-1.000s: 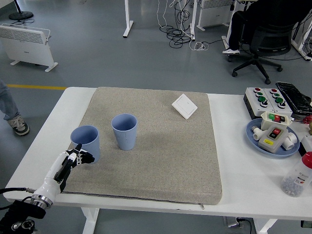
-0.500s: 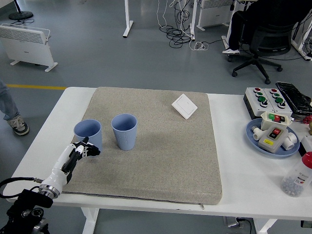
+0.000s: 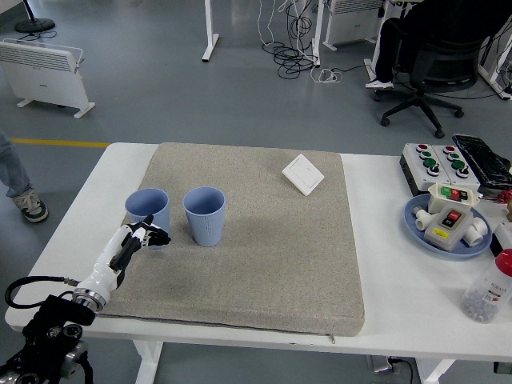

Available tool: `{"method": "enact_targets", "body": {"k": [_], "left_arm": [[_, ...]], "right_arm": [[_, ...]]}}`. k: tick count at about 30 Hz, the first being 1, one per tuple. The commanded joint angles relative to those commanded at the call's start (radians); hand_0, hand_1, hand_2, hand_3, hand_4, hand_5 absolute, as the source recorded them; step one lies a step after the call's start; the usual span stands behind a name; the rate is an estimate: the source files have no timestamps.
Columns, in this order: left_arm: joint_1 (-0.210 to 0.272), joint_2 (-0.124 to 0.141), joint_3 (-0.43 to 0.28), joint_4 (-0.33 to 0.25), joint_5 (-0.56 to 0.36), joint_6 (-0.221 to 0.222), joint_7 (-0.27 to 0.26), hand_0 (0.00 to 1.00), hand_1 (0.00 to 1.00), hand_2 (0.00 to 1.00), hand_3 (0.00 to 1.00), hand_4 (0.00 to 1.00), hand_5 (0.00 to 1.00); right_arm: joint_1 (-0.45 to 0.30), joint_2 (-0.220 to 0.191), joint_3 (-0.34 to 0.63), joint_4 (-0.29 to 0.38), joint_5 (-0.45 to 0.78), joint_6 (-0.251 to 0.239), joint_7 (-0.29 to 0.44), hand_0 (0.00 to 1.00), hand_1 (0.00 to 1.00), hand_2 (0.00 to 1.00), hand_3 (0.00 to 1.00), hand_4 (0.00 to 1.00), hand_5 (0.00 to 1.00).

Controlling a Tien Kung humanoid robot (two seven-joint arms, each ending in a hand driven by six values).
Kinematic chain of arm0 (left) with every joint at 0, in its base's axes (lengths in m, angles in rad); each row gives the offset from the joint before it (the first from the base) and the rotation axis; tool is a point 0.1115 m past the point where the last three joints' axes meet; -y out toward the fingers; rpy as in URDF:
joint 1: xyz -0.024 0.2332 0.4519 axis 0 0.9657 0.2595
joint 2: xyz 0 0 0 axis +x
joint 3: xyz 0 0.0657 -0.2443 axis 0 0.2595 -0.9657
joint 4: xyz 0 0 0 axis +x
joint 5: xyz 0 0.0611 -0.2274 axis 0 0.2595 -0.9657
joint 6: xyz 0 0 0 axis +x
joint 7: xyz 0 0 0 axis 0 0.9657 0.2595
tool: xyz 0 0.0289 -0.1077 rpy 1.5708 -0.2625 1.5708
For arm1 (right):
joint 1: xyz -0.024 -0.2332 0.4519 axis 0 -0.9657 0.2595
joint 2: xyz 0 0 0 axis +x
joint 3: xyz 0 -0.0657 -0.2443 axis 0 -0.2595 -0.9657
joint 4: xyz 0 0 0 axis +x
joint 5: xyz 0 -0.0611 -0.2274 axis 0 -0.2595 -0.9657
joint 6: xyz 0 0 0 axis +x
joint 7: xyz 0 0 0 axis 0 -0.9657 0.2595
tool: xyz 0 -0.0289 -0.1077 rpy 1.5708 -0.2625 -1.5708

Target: Push cup pick cup insert cup

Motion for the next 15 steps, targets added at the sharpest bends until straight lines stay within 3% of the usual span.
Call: {"method": "enact_targets", "body": {"k": [15], "left_arm": [[-0.111,-0.005,0.045,0.133,-0.013,0.008,-0.029,0.615,0.539,0.486,0.423,0.575,0.998]], "right_arm": [[0.003,0.001,-0.024,0.0,0.015,0.006,0.003,0.696,0.592,0.612,0.546,0.108,0.433]]}}
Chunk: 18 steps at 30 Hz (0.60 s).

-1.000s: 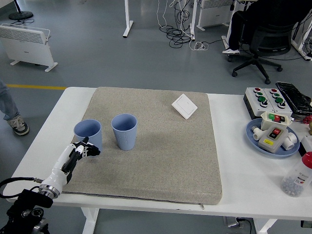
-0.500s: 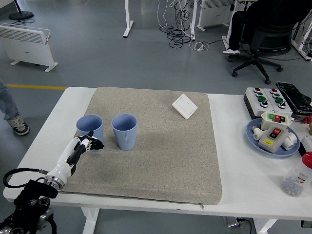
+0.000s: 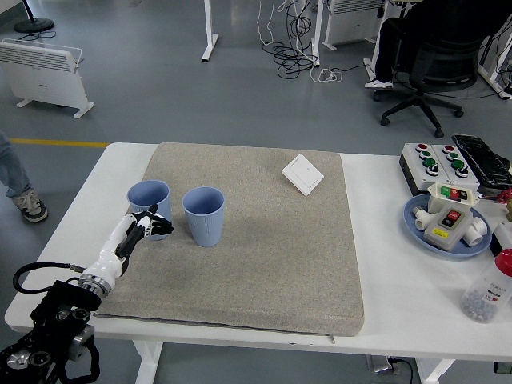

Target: Push cup pick cup insert cup

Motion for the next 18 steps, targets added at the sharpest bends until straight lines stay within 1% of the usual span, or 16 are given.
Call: {"method": "enact_targets", "body": {"k": [4,8,12,18], "left_arm": [[-0.028,-0.001,0.016,0.029,0.014,0.0,-0.004,0.62,0.54,0.487,0.423,0.573,0.998],[-0.045,-0.003,0.025,0.053,0.014,-0.001,-0.005,0.62,0.54,0.487,0.423,0.573,0.998],[-0.053,-0.008,0.029,0.073,0.012,-0.004,-0.005,0.623,0.539,0.486,0.423,0.571,0.998],[-0.071,-0.01,0.032,0.119,0.01,-0.008,-0.009,0.623,0.539,0.487,0.422,0.571,0.998]], "right_arm": [[-0.001,0.001,-0.006,0.0,0.002,0.001,0.0,0.696,0.593,0.612,0.546,0.108,0.43],[-0.001,0.002,-0.012,0.0,0.007,0.003,0.001,0.696,0.593,0.612,0.546,0.108,0.43],[-0.002,0.002,-0.017,0.0,0.01,0.005,0.002,0.696,0.593,0.612,0.545,0.108,0.432],[-0.002,0.003,-0.03,0.0,0.017,0.007,0.002,0.696,0.594,0.613,0.546,0.108,0.43]]}}
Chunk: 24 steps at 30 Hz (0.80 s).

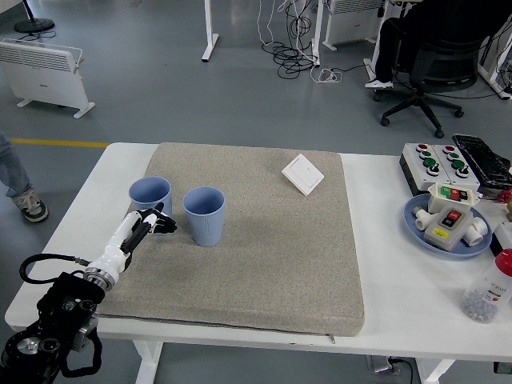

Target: Push cup pick cup insert cup

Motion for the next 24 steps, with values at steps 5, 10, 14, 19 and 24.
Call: {"method": "enact_targets", "body": {"k": [5,10,14,19,24], "left_arm": [[-0.019,0.002,-0.002,0.027,0.001,0.0,-0.003,0.624,0.539,0.486,0.423,0.567,0.998],[-0.033,0.003,-0.002,0.045,0.001,-0.002,-0.005,0.627,0.54,0.486,0.423,0.567,0.998],[-0.04,0.0,-0.002,0.07,0.0,-0.005,-0.005,0.627,0.54,0.486,0.423,0.567,0.998],[-0.044,-0.005,-0.017,0.088,0.009,-0.006,-0.01,0.63,0.54,0.485,0.422,0.566,0.998],[-0.055,-0.008,-0.031,0.097,0.015,-0.006,-0.013,0.66,0.542,0.486,0.422,0.564,0.998]], "right_arm": [[0.001,0.001,-0.007,0.0,0.002,0.001,0.001,0.696,0.594,0.613,0.546,0.108,0.432],[0.001,0.001,-0.014,0.0,0.006,0.002,0.002,0.696,0.593,0.613,0.545,0.108,0.434],[0.002,0.002,-0.017,0.0,0.005,0.002,0.002,0.696,0.593,0.613,0.545,0.108,0.434],[0.003,0.004,-0.022,0.0,0.006,0.003,0.003,0.695,0.593,0.613,0.546,0.108,0.432],[0.002,0.005,-0.029,0.0,0.012,0.003,0.004,0.695,0.594,0.613,0.546,0.107,0.433]]}}
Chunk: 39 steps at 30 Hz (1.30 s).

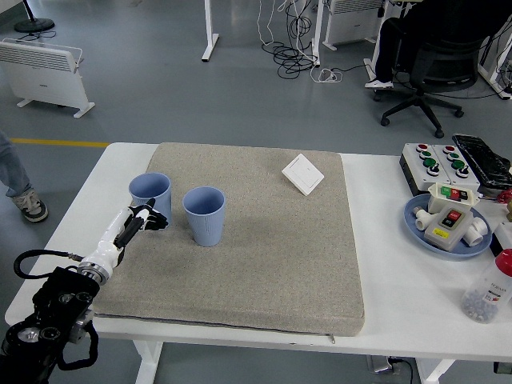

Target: Push cup pick cup insert cup

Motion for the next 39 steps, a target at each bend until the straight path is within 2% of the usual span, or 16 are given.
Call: {"method": "enact_targets", "body": {"k": [14,15,18,25,29,31,32,33,34,37,39], "left_arm": [[-0.034,-0.018,-0.031,0.065,0.014,-0.005,-0.009,0.666,0.545,0.486,0.422,0.563,0.998],[-0.037,-0.021,-0.031,0.07,0.017,-0.006,-0.01,0.715,0.555,0.491,0.425,0.56,0.998],[-0.047,-0.032,-0.034,0.088,0.028,-0.008,-0.013,0.715,0.555,0.491,0.425,0.56,0.998],[-0.035,-0.027,-0.033,0.067,0.025,-0.005,-0.008,0.708,0.555,0.492,0.426,0.56,0.998],[-0.015,-0.011,-0.03,0.019,0.021,-0.009,0.006,0.697,0.557,0.492,0.426,0.559,0.998],[-0.001,0.002,-0.023,-0.016,0.017,-0.01,0.013,0.697,0.557,0.492,0.426,0.559,0.998],[0.016,0.017,-0.015,-0.047,0.013,-0.01,0.021,0.697,0.557,0.492,0.426,0.559,0.998],[0.021,0.022,-0.012,-0.062,0.011,-0.01,0.023,0.664,0.556,0.495,0.43,0.56,0.998],[0.044,0.04,-0.008,-0.1,0.011,-0.006,0.033,0.664,0.556,0.495,0.43,0.56,0.998],[0.089,0.073,-0.018,-0.19,0.023,-0.006,0.062,0.664,0.556,0.495,0.43,0.56,0.998],[0.127,0.1,-0.04,-0.264,0.053,-0.021,0.116,0.667,0.573,0.52,0.453,0.57,0.998]], "right_arm": [[0.005,0.002,-0.024,0.0,0.002,0.005,0.0,0.695,0.593,0.613,0.546,0.106,0.43],[0.005,0.001,-0.026,0.0,0.001,0.006,-0.001,0.694,0.594,0.613,0.546,0.105,0.43],[0.007,0.001,-0.031,0.0,-0.002,0.007,-0.002,0.694,0.594,0.613,0.546,0.105,0.43],[0.008,-0.001,-0.035,0.0,0.001,0.008,-0.003,0.694,0.593,0.613,0.546,0.104,0.43],[0.009,-0.003,-0.032,0.0,-0.003,0.008,-0.003,0.695,0.593,0.613,0.546,0.104,0.431],[0.009,-0.004,-0.03,0.0,-0.004,0.008,-0.004,0.695,0.593,0.613,0.546,0.104,0.431],[0.009,-0.005,-0.028,0.0,-0.004,0.008,-0.004,0.695,0.593,0.613,0.546,0.104,0.431],[0.009,-0.005,-0.027,0.0,-0.004,0.008,-0.004,0.695,0.592,0.613,0.546,0.105,0.431],[0.01,-0.006,-0.023,0.0,-0.005,0.007,-0.004,0.695,0.592,0.613,0.546,0.105,0.431],[0.01,-0.008,-0.016,0.0,-0.006,0.006,-0.004,0.695,0.592,0.613,0.546,0.105,0.431],[0.009,-0.008,-0.01,0.0,-0.005,0.004,-0.004,0.695,0.593,0.613,0.546,0.105,0.43]]}}
